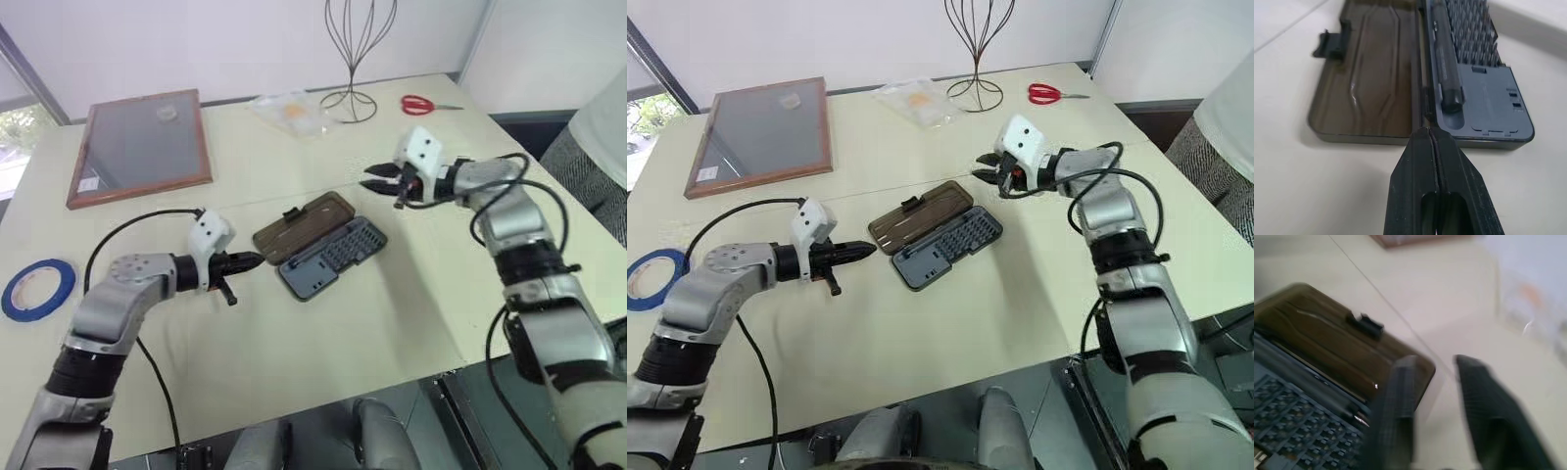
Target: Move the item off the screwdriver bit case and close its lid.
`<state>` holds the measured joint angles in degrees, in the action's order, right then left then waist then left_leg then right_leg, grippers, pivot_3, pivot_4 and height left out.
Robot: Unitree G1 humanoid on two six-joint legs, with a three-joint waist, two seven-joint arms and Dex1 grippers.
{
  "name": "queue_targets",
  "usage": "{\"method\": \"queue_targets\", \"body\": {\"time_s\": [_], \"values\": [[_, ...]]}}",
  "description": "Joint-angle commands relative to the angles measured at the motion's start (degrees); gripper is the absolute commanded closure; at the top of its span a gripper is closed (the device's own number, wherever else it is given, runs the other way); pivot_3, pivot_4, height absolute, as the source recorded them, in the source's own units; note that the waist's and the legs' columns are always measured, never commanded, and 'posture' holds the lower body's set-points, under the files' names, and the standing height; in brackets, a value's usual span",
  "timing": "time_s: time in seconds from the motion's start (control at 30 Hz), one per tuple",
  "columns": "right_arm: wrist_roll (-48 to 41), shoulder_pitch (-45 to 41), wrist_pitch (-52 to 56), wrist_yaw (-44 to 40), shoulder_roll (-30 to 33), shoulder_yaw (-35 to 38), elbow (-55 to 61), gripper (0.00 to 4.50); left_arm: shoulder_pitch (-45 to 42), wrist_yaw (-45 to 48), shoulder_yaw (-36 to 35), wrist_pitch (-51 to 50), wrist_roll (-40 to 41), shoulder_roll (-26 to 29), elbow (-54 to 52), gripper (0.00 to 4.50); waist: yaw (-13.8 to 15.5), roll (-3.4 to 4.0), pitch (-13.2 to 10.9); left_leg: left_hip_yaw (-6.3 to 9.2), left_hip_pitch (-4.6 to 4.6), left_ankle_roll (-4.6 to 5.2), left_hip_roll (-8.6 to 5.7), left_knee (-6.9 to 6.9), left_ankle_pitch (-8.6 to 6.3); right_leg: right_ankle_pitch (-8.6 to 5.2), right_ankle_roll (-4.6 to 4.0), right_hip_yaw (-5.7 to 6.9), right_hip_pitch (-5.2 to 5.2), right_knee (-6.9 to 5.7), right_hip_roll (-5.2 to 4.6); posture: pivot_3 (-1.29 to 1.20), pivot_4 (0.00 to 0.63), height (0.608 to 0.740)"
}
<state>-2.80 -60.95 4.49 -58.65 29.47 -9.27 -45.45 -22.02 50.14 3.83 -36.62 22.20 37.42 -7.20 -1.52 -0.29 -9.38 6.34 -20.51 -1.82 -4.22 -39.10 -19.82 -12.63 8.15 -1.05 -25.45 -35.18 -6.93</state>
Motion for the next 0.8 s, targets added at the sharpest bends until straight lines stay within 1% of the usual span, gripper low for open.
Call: {"method": "queue_targets", "body": {"time_s": [0.03, 0.07, 0.1, 0.23, 0.3, 0.47, 0.8], "values": [[1.1, -6.7, -1.2, -0.3, -2.5, 0.7, -9.5, 1.00, -0.7, 0.7, 1.0, 2.4, -1.2, -0.5, 0.3, 4.50, -0.3, 0.01, 0.0, 0.00, -0.02, 0.00, 0.00, 0.00, 0.00, 0.00, 0.00, 0.00, 0.00, 0.01, 0.00, 0.00, 0.150, 0.740], [1.6, -8.1, -1.5, 0.0, -3.4, 0.7, -12.2, 0.34, -0.8, 0.7, 1.2, 2.8, -1.5, -0.8, 0.6, 4.50, -0.5, 0.01, 0.0, 0.02, -0.02, 0.00, 0.00, 0.00, 0.00, 0.00, 0.00, 0.00, -0.01, 0.00, 0.00, 0.00, 0.150, 0.740], [2.3, -9.5, -1.9, 1.4, -4.4, 0.7, -14.7, 0.02, -0.9, 0.5, 1.4, 3.1, -1.7, -1.1, 0.8, 4.50, -0.7, 0.01, 0.0, 0.05, -0.02, -0.01, 0.00, 0.01, 0.00, 0.00, 0.00, 0.01, 0.00, 0.00, 0.00, 0.00, 0.150, 0.740], [4.1, -13.8, -2.7, 6.0, -7.8, 1.5, -21.8, 0.02, -0.9, -0.3, 0.8, 3.6, -2.0, -1.9, 0.8, 4.50, -1.2, 0.01, 0.0, 0.07, -0.01, -0.03, 0.01, 0.05, 0.02, 0.00, 0.00, 0.02, -0.03, -0.02, 0.00, 0.00, 0.150, 0.740], [4.4, -16.1, -0.5, 10.4, -10.1, 2.5, -24.8, 0.02, -0.4, -1.2, 0.4, 4.2, -2.5, -2.0, 0.7, 4.50, -1.4, 0.02, 0.0, 0.10, -0.01, -0.04, 0.01, 0.07, 0.02, 0.00, 0.00, 0.02, -0.05, -0.03, 0.00, 0.00, 0.150, 0.740], [8.2, -18.5, 0.7, 19.1, -13.9, 1.4, -28.4, 0.02, 1.8, -4.0, -2.3, 2.6, -1.0, -2.9, -2.0, 4.50, -2.3, 0.04, 0.0, 0.14, -0.02, -0.07, 0.02, 0.09, 0.03, 0.00, 0.00, 0.02, -0.07, -0.08, -0.01, 0.00, 0.150, 0.740], [12.1, -17.5, 5.6, 24.0, -17.9, 1.0, -30.4, 0.02, 5.6, -6.4, -3.6, 2.2, -1.6, -2.1, -5.5, 4.50, -2.6, 0.06, 0.0, 0.21, -0.05, -0.07, -0.01, 0.11, 0.03, 0.00, 0.00, 0.03, -0.07, -0.15, -0.02, 0.00, 0.150, 0.740]]}}
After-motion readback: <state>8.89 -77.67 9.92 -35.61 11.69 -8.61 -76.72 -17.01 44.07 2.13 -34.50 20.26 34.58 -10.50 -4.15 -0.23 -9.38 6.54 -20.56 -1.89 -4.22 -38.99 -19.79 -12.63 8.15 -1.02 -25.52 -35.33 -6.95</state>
